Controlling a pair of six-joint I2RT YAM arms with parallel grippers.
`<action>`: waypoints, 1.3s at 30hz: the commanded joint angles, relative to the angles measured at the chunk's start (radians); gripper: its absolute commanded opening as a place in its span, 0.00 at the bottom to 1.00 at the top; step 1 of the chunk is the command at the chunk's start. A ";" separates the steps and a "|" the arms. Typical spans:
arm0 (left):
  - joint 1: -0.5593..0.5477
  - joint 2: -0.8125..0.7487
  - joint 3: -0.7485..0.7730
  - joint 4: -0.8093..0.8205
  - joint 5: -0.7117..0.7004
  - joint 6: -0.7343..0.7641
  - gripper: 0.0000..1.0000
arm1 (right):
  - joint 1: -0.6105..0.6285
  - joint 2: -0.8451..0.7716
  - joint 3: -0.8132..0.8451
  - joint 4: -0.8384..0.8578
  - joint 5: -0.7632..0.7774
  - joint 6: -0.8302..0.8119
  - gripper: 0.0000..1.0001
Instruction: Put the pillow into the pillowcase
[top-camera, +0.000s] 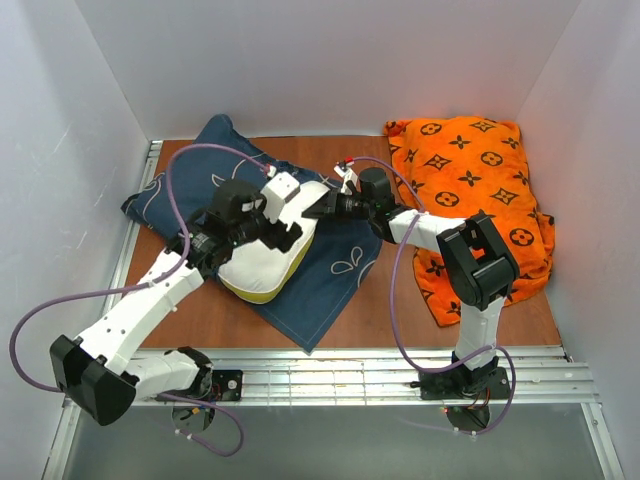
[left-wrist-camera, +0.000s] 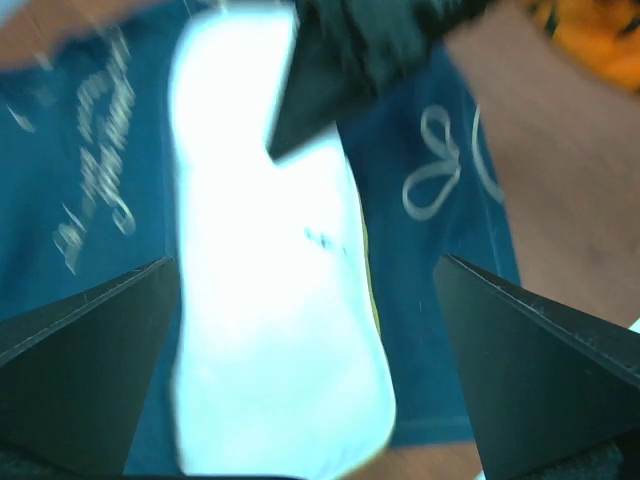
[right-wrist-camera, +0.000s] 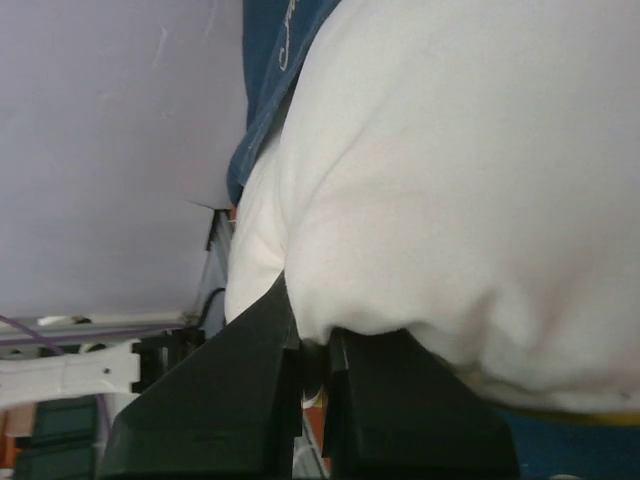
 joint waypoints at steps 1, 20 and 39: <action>-0.035 0.006 -0.097 -0.118 -0.217 -0.037 0.98 | 0.005 -0.002 0.036 0.164 -0.035 0.236 0.01; -0.308 0.306 -0.367 0.476 -1.045 0.221 0.98 | 0.008 -0.025 -0.042 0.201 -0.003 0.487 0.01; 0.138 0.341 0.151 -0.149 0.365 -0.165 0.00 | -0.092 -0.132 -0.011 -0.204 0.051 -0.057 0.54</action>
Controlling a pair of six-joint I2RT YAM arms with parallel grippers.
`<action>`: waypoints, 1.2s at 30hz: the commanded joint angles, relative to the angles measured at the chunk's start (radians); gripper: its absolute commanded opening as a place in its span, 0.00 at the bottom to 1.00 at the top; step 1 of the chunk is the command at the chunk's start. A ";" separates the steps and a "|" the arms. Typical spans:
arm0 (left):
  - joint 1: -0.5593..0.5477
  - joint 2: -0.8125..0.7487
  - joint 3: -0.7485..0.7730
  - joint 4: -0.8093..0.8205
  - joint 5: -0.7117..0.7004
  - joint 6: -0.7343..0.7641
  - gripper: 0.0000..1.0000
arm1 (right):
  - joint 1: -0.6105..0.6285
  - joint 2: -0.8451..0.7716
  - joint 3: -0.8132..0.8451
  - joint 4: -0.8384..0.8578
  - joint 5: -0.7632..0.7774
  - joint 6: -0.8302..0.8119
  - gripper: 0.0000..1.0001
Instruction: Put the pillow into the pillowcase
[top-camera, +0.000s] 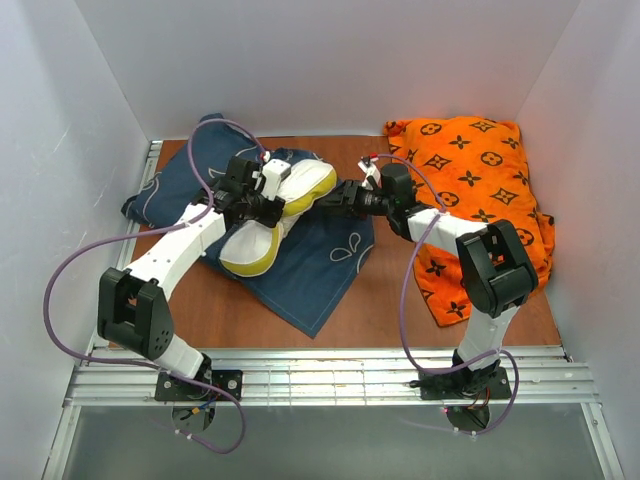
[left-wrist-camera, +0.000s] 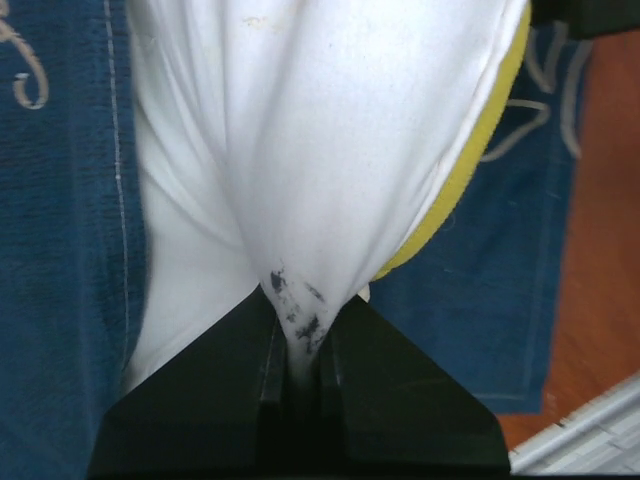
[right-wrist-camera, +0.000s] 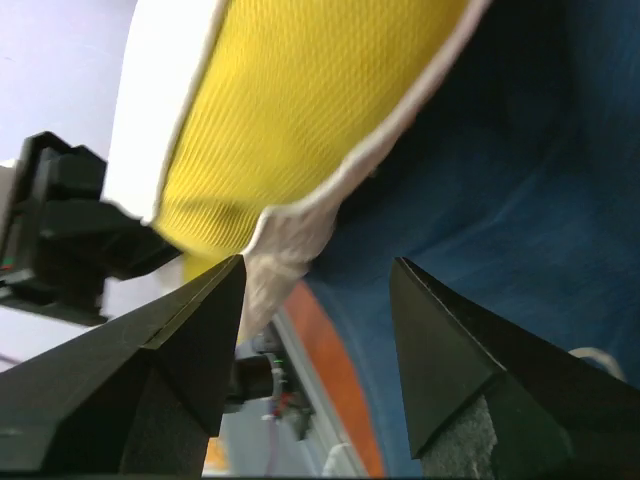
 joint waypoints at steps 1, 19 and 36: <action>0.025 0.005 0.073 -0.059 0.401 -0.083 0.00 | 0.000 -0.042 0.083 -0.240 0.077 -0.337 0.54; 0.264 0.156 0.049 0.254 1.004 -0.541 0.00 | 0.100 0.163 0.236 -0.372 0.290 -0.212 0.39; 0.308 0.153 -0.084 0.746 1.119 -0.956 0.00 | 0.035 -0.086 0.035 -0.392 0.163 -0.315 0.52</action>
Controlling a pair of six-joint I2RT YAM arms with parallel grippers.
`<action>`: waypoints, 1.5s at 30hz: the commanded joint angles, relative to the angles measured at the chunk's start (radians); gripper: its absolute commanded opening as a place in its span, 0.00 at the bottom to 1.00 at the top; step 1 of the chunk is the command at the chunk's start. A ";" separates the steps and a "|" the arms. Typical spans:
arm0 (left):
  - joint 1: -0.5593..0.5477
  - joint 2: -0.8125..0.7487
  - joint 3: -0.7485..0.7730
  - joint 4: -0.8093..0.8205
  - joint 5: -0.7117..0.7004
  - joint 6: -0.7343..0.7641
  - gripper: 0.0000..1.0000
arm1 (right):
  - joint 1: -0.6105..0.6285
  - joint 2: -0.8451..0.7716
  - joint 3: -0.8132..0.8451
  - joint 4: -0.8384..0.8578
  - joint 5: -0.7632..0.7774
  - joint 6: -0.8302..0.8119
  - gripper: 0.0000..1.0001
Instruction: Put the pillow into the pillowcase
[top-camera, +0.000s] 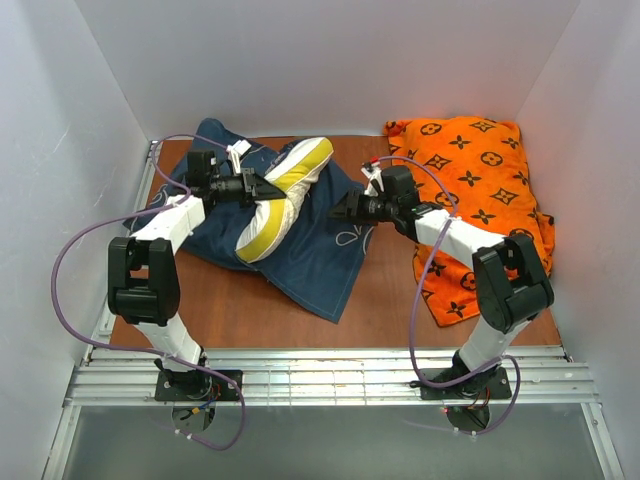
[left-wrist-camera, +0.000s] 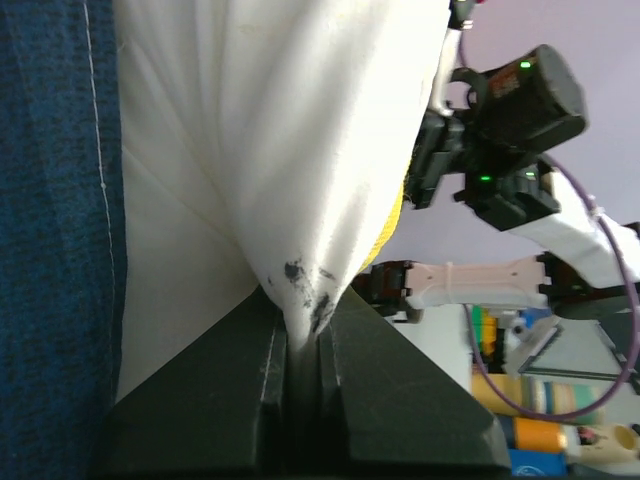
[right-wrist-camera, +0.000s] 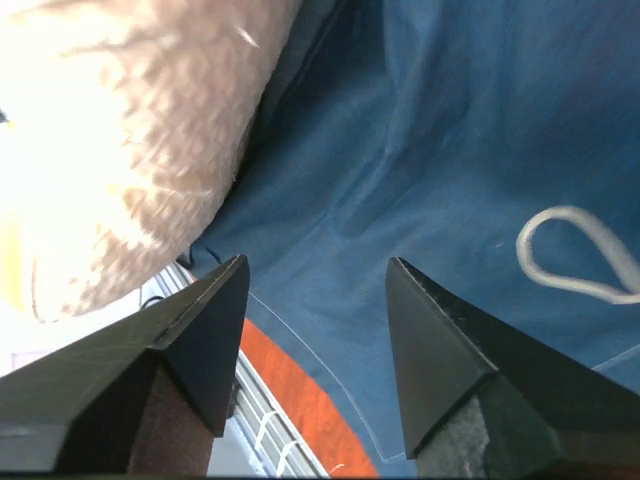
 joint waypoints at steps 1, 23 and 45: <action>-0.013 -0.054 -0.080 0.361 0.128 -0.298 0.00 | 0.032 0.104 0.054 -0.018 0.017 0.010 0.53; -0.011 -0.013 -0.246 1.025 0.145 -0.851 0.00 | 0.147 0.473 0.447 -0.033 0.207 0.130 0.30; -0.017 0.017 -0.265 1.017 0.105 -0.831 0.00 | 0.035 0.192 0.391 -0.326 0.280 -0.070 0.50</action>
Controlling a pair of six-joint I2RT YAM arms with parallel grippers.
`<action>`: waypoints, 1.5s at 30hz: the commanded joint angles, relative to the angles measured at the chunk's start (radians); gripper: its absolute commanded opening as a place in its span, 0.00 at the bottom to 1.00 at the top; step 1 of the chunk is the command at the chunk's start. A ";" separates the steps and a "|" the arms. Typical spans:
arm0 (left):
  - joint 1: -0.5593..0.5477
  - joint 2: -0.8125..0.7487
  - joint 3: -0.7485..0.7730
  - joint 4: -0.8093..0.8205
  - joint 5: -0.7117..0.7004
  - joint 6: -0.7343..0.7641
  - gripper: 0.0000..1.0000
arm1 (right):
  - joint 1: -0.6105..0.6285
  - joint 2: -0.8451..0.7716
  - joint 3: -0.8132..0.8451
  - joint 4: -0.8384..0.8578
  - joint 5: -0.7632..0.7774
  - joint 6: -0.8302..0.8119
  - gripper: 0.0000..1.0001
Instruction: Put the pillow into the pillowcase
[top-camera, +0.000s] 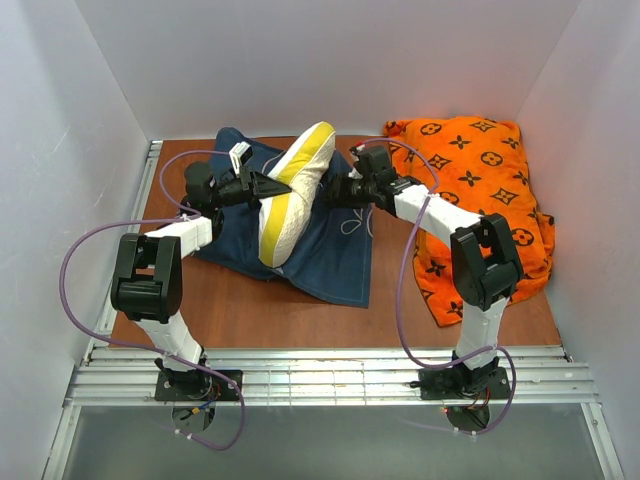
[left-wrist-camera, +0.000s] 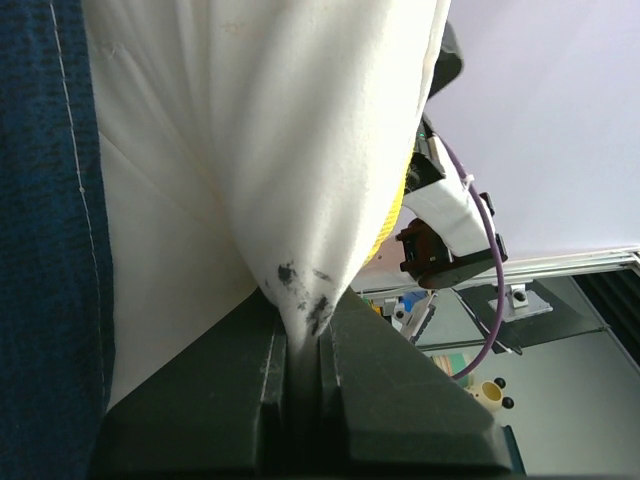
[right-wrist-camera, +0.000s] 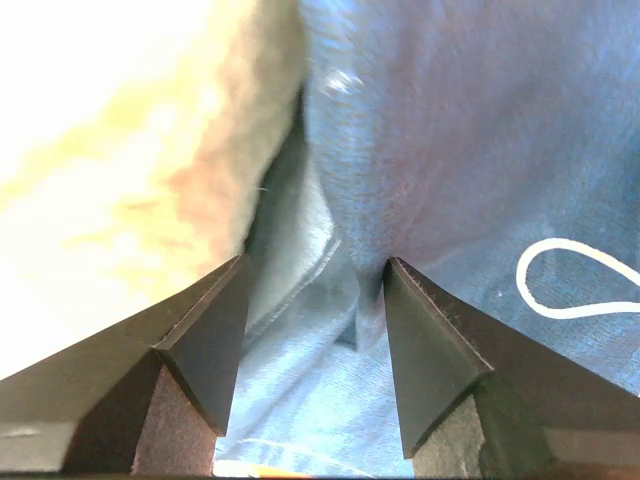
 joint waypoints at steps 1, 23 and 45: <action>0.000 -0.002 -0.006 0.015 -0.001 0.003 0.00 | 0.000 -0.032 0.066 -0.092 0.069 -0.008 0.50; -0.006 0.021 0.006 0.078 -0.001 -0.040 0.00 | 0.037 -0.189 -0.041 -0.140 0.076 -0.137 0.45; -0.008 -0.004 -0.008 0.070 -0.006 -0.035 0.00 | 0.100 0.180 0.171 0.002 0.158 -0.031 0.50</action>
